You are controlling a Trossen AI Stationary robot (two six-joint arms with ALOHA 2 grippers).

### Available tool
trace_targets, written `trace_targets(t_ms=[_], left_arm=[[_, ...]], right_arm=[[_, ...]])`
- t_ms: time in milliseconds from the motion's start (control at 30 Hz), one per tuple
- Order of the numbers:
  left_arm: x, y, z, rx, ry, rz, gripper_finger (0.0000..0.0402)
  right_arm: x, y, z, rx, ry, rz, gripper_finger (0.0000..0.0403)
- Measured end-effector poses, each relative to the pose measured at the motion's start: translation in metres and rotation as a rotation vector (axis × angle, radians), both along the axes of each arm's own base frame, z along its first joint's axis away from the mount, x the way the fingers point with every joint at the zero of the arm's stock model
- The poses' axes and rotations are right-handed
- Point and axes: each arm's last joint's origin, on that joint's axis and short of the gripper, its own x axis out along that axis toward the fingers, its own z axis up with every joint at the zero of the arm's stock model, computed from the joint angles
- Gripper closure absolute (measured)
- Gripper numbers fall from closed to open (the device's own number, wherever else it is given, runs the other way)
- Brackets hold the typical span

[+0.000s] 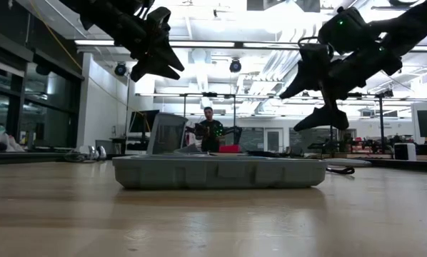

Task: Prefit tool cases
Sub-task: Put the orange measuring tool into the gray tool box

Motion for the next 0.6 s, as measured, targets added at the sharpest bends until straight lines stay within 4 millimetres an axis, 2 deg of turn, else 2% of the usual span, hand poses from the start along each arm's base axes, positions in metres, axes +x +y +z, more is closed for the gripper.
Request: trace_targets(t_ms=[467,600], left_arm=[[0.000,0.000,0.000,0.003,0.001,0.004,0.0275],[0.000,0.000,0.000,0.005,-0.002,0.003,0.0275]], right_arm=[[0.001,-0.008,0.006,0.110,-0.075,-0.120,0.0055],[0.000,-0.011,0.010,0.101,0.066,-0.101,0.0055]])
